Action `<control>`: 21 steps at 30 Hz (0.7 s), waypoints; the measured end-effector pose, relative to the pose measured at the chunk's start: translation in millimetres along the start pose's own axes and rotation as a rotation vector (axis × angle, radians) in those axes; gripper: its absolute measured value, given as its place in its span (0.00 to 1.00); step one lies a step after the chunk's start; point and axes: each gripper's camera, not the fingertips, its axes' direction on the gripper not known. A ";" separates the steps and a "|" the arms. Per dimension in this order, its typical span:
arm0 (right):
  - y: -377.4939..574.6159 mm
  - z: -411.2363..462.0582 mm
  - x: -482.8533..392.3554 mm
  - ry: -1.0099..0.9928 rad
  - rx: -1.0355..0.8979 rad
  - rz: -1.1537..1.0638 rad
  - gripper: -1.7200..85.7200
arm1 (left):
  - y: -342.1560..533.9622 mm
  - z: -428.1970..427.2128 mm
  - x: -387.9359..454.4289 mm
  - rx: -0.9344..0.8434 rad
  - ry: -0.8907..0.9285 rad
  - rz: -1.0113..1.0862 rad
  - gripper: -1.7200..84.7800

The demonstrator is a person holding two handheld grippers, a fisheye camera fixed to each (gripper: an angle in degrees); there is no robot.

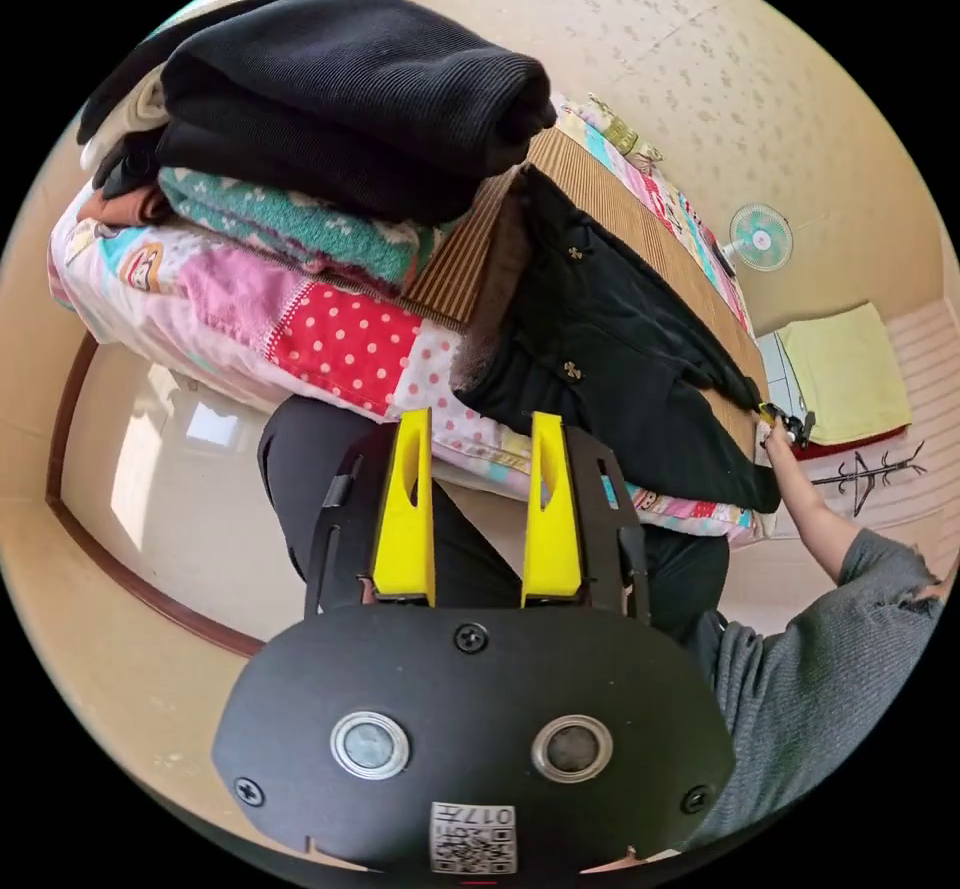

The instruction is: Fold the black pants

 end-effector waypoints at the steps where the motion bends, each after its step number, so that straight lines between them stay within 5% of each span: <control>1: 7.1 -10.2 7.8 -0.047 0.035 0.001 0.12 | -2.1 6.0 -3.0 -0.011 0.066 -0.014 0.20; 4: 34.2 -38.2 13.4 -0.195 0.163 -0.096 0.13 | -5.2 21.1 -2.2 -0.022 0.225 -0.025 0.19; 12: 44.2 24.5 17.9 -0.335 -0.067 -0.058 0.18 | 0.2 15.1 10.4 0.010 0.180 -0.059 0.18; 16: 33.9 48.9 29.1 -0.588 0.001 0.112 0.16 | 9.2 -5.4 17.5 0.051 0.197 -0.040 0.15; 21: 26.9 10.9 -7.0 -0.567 0.120 0.045 0.07 | 16.4 -24.7 28.4 0.096 0.190 0.002 0.11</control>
